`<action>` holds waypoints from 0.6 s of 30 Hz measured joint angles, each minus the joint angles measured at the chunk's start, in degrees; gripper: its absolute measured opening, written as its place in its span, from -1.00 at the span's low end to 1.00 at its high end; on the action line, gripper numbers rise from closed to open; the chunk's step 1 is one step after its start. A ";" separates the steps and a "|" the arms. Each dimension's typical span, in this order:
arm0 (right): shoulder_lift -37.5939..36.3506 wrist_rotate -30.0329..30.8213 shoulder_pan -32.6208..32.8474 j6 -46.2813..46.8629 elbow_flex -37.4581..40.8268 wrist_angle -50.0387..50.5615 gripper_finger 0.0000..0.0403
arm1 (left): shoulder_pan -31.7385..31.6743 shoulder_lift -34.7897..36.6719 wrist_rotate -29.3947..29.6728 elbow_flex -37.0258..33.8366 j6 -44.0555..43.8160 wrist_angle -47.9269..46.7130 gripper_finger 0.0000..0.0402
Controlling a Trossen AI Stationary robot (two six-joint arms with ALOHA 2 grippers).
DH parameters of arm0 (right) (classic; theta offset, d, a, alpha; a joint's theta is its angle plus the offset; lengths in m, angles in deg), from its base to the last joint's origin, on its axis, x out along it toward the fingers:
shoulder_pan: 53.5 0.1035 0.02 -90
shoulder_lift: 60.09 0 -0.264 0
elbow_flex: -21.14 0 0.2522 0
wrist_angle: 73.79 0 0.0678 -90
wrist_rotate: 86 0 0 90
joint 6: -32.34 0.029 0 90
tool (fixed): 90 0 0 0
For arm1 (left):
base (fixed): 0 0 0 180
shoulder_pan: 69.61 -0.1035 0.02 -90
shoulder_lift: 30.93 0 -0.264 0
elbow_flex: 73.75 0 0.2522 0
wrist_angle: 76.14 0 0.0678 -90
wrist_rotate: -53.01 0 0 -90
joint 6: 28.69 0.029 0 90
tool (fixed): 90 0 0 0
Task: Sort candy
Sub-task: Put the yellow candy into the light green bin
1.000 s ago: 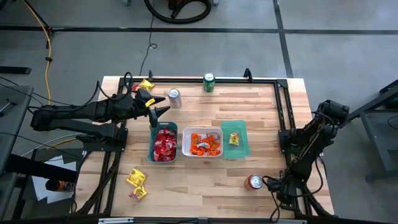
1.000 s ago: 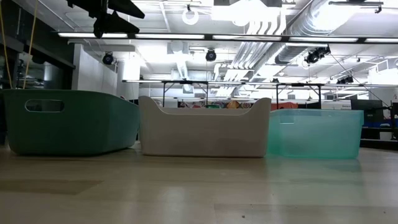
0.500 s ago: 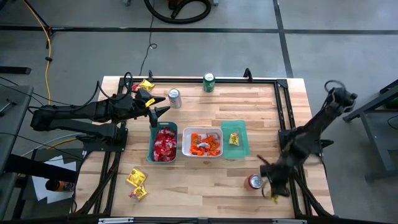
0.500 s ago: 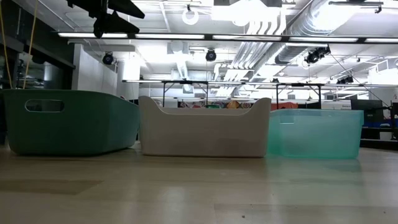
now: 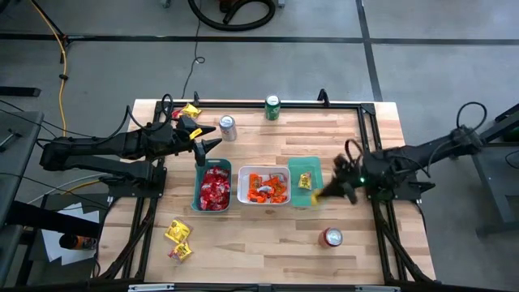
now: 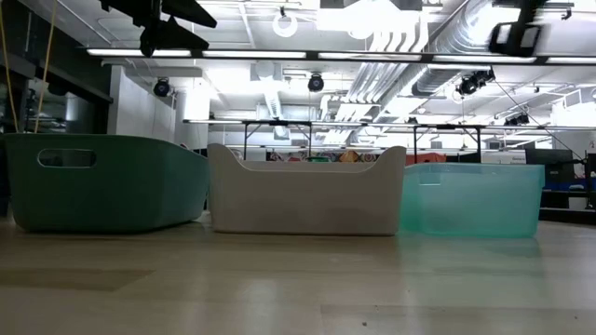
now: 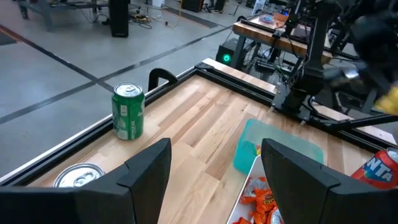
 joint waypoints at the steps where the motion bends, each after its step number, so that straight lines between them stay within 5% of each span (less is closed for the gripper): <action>1: 0.18 2.77 -1.35 -2.91 0.00 -1.26 -0.99 | 0.00 0.00 0.00 0.00 0.00 0.01 0.18; 5: 2.72 12.85 -6.17 -14.73 -0.02 -4.54 -0.98 | 0.00 0.00 0.00 0.00 0.00 0.00 0.18; 8: 5.92 14.01 -8.63 -22.97 -2.49 -2.87 -0.98 | 0.00 0.00 -0.01 0.00 0.00 0.00 0.18; 18: 25.58 14.52 -9.63 -45.14 -27.20 38.54 -0.99 | 0.00 0.00 0.31 0.00 -0.02 0.02 0.18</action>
